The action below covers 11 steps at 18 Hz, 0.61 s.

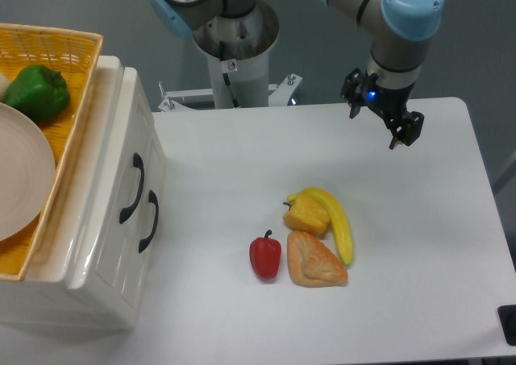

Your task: Slide open the top white drawer

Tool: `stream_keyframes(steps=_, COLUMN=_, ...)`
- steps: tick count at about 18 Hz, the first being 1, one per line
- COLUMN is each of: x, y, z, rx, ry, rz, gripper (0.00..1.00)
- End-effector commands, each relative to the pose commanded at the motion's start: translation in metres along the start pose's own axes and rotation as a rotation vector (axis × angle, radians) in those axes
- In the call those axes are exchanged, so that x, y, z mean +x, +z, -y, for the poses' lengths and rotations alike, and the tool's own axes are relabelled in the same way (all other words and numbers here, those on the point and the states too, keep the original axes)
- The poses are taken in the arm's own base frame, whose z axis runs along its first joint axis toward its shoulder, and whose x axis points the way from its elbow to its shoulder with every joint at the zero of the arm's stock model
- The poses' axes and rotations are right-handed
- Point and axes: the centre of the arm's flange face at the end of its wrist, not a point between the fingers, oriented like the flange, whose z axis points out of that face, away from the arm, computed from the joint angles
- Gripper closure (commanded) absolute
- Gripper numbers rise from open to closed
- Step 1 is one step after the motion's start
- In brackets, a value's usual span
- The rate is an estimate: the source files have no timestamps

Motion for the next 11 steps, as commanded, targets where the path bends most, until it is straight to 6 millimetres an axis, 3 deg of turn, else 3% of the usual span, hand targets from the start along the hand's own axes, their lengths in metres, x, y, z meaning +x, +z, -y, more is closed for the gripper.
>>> stream_keyframes(steps=4, x=0.007, y=0.014, z=0.004, rx=0.000, ry=0.010, rz=-0.031, gripper=0.00)
stream_keyframes(steps=11, x=0.023, y=0.030, z=0.038, rx=-0.010, ry=-0.021, rz=-0.067, gripper=0.00)
